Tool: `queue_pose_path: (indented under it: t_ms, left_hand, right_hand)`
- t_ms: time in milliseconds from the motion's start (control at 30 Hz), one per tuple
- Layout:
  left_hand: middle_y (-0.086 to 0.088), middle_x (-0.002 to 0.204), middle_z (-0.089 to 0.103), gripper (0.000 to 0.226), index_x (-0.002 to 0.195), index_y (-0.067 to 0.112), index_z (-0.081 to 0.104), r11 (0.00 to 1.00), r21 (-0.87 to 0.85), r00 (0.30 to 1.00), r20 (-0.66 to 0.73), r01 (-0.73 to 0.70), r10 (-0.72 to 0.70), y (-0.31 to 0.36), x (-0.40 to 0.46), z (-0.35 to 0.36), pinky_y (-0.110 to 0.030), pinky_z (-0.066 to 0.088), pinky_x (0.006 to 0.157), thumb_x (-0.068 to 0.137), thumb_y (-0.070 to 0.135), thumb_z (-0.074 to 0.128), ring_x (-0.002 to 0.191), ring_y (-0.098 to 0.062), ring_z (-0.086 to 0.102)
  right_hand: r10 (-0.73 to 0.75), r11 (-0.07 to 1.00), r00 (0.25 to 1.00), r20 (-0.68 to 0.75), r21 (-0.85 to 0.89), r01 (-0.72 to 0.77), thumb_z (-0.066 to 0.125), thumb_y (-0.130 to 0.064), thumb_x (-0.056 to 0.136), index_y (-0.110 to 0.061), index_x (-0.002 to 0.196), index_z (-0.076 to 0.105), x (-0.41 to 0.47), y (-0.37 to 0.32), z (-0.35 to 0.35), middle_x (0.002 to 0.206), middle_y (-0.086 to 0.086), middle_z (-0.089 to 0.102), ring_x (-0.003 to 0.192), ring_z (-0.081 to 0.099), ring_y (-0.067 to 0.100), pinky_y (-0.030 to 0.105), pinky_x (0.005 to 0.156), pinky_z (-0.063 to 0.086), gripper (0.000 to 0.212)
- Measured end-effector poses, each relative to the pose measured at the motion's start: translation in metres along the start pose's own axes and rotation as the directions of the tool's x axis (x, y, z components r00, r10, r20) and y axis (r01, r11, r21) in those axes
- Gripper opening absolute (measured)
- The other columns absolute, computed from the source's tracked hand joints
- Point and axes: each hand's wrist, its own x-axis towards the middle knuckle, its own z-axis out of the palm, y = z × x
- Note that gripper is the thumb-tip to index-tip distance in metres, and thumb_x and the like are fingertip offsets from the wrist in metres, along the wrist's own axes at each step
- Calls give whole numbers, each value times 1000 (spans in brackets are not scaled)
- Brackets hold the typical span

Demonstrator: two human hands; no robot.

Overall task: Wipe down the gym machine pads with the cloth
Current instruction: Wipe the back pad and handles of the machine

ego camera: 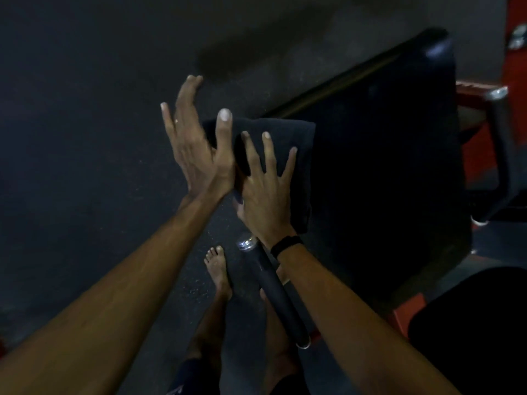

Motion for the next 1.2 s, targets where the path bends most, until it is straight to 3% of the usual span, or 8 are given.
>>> queue_pose_path:
  t_ms: [233, 400, 567, 767, 933, 1033, 1100, 1200]
  left_hand:
    - [-10, 150, 47, 57, 143, 6, 46, 982, 68, 954, 258, -178, 155, 16, -21, 21, -53, 10, 123, 100, 43, 39, 143, -16, 39]
    - [-12, 151, 47, 56, 142, 7, 48, 956, 82, 895, 382, -283, 232, 27, -43, 34, -51, 9, 124, 100, 43, 41, 144, -21, 39]
    - [-12, 153, 43, 60, 143, 7, 47, 910, 83, 801, 512, -406, 311, 37, -58, 54, -46, 5, 125, 100, 47, 38, 145, -22, 38]
    - [-13, 155, 40, 58, 144, 7, 46, 809, 13, 633, 631, -588, 449, 46, -66, 80, -44, 1, 125, 101, 46, 39, 148, -24, 33]
    - [-15, 156, 38, 59, 144, 6, 44, 716, -21, 511, 686, -698, 518, 47, -57, 92, -44, -1, 124, 101, 46, 38, 148, -26, 31]
    - [-15, 156, 37, 59, 144, 6, 44, 659, -52, 435, 712, -750, 551, 50, -46, 101, -43, -3, 124, 101, 46, 39, 149, -27, 30]
    - [-15, 157, 35, 59, 144, 7, 44, 634, -80, 393, 723, -769, 568, 53, -39, 109, -42, -4, 124, 101, 47, 40, 150, -26, 28]
    - [-14, 158, 34, 60, 145, 8, 43, 597, -103, 353, 723, -796, 595, 58, -28, 120, -43, -3, 124, 102, 48, 37, 151, -26, 26]
  right_hand:
    - [48, 998, 996, -71, 53, -44, 77, -52, 77, -28, 154, 17, -38, 22, 16, 162, 4, 30, 151, 16, 35, 72, 114, 15, 101]
    - [97, 995, 995, -12, 5, -97, 76, -58, 77, -35, 157, 13, -95, 37, 29, 165, 5, 11, 153, 10, 37, 74, 114, 11, 104]
    - [144, 990, 989, -8, -2, -144, 75, -50, 75, -34, 160, 8, -147, 52, 38, 167, 7, 8, 154, 6, 36, 73, 116, 6, 109]
    - [282, 956, 949, -139, 118, -267, 62, -48, 93, -33, 153, 37, -197, 60, 47, 162, 4, 29, 151, 24, 33, 73, 113, 18, 67]
    - [351, 934, 936, -35, 78, -348, 81, -51, 75, -37, 156, 20, -246, 73, 60, 164, 0, 18, 152, 13, 31, 72, 115, 12, 102]
    - [473, 877, 879, 66, 65, -477, 85, -58, 66, -39, 158, 12, -280, 79, 62, 166, 1, 12, 152, 13, 33, 72, 115, 7, 120]
    - [563, 814, 819, 111, 98, -573, 86, -60, 65, -37, 157, 17, -295, 77, 58, 165, 3, 16, 152, 13, 34, 75, 114, 10, 117]
    - [729, 615, 659, 184, 245, -749, 67, -76, 74, -33, 159, 12, -298, 56, 43, 168, 9, 4, 155, 1, 35, 69, 117, -3, 110]
